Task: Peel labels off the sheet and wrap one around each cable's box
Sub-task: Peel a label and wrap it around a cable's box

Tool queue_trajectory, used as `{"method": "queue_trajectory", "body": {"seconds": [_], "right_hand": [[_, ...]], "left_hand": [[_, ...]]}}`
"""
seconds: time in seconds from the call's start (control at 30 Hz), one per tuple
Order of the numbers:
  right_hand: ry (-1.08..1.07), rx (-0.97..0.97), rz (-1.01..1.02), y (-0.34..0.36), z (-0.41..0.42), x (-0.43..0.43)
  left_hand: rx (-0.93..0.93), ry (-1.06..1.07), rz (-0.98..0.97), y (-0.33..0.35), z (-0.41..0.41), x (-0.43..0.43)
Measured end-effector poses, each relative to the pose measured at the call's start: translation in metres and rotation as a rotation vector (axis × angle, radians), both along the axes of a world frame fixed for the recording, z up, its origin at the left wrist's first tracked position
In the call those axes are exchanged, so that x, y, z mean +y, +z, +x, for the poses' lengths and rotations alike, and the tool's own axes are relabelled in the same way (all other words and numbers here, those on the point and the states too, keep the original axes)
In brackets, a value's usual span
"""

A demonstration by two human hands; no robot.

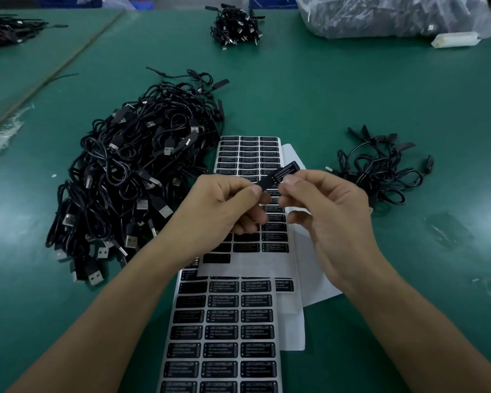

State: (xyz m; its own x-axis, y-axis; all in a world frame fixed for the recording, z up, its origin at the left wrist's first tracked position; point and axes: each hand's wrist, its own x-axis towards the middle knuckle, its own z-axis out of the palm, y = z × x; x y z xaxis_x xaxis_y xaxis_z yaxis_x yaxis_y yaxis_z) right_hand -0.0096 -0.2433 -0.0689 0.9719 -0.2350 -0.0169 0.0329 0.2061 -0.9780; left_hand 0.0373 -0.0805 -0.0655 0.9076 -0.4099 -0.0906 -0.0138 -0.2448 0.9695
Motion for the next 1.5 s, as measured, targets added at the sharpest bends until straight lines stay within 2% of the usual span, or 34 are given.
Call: {"method": "queue_trajectory", "body": {"seconds": [0.57,0.9,1.5], "right_hand": [[-0.019,0.013,-0.107,-0.0044,0.0006,0.0044],[-0.042,0.002,-0.183,-0.0055,-0.0001,0.0056],[-0.063,-0.013,-0.205,-0.0073,0.0017,0.0074]], "left_hand": [[-0.004,-0.159,-0.029,-0.0013,0.001,0.0036],[0.022,-0.153,-0.055,-0.0013,0.0007,0.0023],[0.04,-0.124,-0.062,-0.0006,-0.0012,-0.0006]]}}
